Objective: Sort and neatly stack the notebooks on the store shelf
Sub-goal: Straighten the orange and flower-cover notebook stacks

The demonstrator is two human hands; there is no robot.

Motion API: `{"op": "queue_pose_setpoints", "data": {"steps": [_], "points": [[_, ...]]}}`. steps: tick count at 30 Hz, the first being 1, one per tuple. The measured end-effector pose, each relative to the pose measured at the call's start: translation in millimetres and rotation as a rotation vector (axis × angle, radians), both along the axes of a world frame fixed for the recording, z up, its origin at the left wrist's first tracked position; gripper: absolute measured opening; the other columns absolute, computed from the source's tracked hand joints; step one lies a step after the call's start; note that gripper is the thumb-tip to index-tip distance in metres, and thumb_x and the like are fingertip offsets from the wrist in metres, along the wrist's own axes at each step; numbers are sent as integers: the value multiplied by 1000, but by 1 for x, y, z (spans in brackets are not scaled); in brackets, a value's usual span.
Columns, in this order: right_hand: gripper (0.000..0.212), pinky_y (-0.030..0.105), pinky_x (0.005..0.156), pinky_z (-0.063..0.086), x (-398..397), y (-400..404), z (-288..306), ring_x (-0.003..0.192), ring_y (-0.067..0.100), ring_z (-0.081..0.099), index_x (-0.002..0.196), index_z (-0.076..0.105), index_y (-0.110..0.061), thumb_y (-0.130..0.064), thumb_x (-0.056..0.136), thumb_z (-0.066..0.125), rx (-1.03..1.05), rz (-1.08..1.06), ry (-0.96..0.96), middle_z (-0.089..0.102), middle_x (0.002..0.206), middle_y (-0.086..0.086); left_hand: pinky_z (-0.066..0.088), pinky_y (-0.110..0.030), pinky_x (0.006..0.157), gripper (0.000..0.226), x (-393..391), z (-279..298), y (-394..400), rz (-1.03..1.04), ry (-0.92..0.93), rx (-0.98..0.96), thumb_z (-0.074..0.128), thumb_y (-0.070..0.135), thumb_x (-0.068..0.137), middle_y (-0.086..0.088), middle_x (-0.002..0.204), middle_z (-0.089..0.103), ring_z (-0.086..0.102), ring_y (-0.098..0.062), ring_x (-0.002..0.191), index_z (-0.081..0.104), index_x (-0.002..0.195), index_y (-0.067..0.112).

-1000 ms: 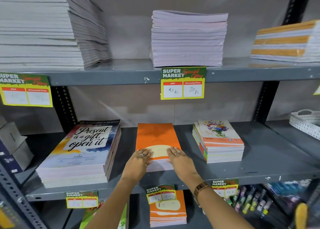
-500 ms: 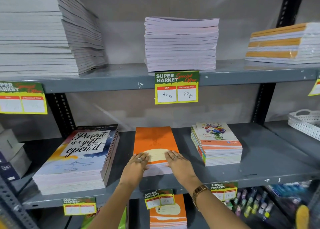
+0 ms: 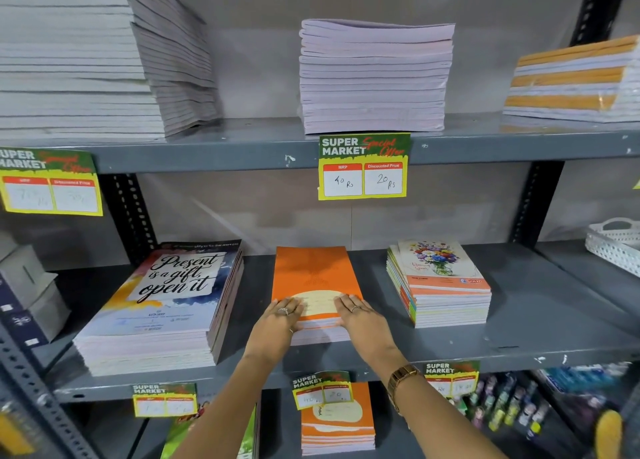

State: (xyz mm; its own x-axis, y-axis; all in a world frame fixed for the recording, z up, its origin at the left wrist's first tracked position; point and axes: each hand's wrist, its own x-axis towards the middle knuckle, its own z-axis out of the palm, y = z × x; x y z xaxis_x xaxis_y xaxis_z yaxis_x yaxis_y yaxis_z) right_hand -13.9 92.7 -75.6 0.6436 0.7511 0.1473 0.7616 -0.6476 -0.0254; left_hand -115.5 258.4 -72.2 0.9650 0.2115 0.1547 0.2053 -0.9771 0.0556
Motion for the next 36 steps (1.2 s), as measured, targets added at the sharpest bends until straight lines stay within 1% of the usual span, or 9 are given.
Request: {"op": "queue_pose_setpoints", "data": {"steps": [6,10,12,14,16,18,21,27,36], "points": [[55,32,119,19,-1,-2,-2,148,17,13,150,18,-18,-35,100,35,44,0,57,19,159,0,4,-30,120,47,-5,-2,-4,2,-101,-122,36,31,99,1,155,28,16,-14,146,29,144,20],[59,37,115,27,-1,-8,-1,148,17,13,150,17,-19,-44,99,31,367,-106,301,13,160,-2,17,-38,118,51,-11,-1,-9,149,-337,-512,38,37,97,-2,155,29,18,-19,145,29,144,19],[60,38,110,36,1,-10,0,143,23,28,149,18,-13,-43,99,32,529,-256,394,25,157,5,26,-45,115,57,-11,4,-9,281,-381,-681,37,39,97,-9,153,31,26,-27,142,22,146,14],[57,36,99,45,2,-9,1,130,28,47,146,26,-9,-41,99,32,567,-353,519,47,142,10,37,-45,107,58,-8,7,-9,376,-341,-793,40,38,96,-15,146,41,41,-33,132,24,144,9],[41,29,82,50,2,-6,0,108,27,60,127,46,-9,-38,99,35,627,-379,633,64,111,4,45,-41,98,50,-6,8,-12,419,-344,-900,42,34,97,-17,134,52,53,-32,119,34,138,7],[25,25,64,47,3,-1,0,86,20,59,99,53,-12,-33,99,40,735,-376,710,60,83,-4,47,-38,93,43,-3,9,-14,438,-397,-995,43,29,97,-17,128,58,57,-26,107,41,134,7],[21,23,59,37,6,1,1,80,18,53,92,57,-9,-27,97,47,825,-402,755,55,79,-2,46,-33,86,40,0,9,-16,471,-434,-1073,46,25,96,-17,124,60,54,-18,94,44,132,6],[32,21,52,34,11,1,1,60,8,46,64,47,-20,-26,96,49,826,-439,794,49,65,-5,46,-40,96,38,-1,11,-16,507,-450,-1090,49,24,95,-16,123,62,58,-24,102,48,129,6],[24,25,65,42,8,3,2,72,15,54,83,57,-10,-26,97,46,850,-461,838,59,82,5,44,-44,101,40,-2,13,-17,517,-433,-1069,49,25,95,-15,124,62,58,-31,113,48,130,7]]}}
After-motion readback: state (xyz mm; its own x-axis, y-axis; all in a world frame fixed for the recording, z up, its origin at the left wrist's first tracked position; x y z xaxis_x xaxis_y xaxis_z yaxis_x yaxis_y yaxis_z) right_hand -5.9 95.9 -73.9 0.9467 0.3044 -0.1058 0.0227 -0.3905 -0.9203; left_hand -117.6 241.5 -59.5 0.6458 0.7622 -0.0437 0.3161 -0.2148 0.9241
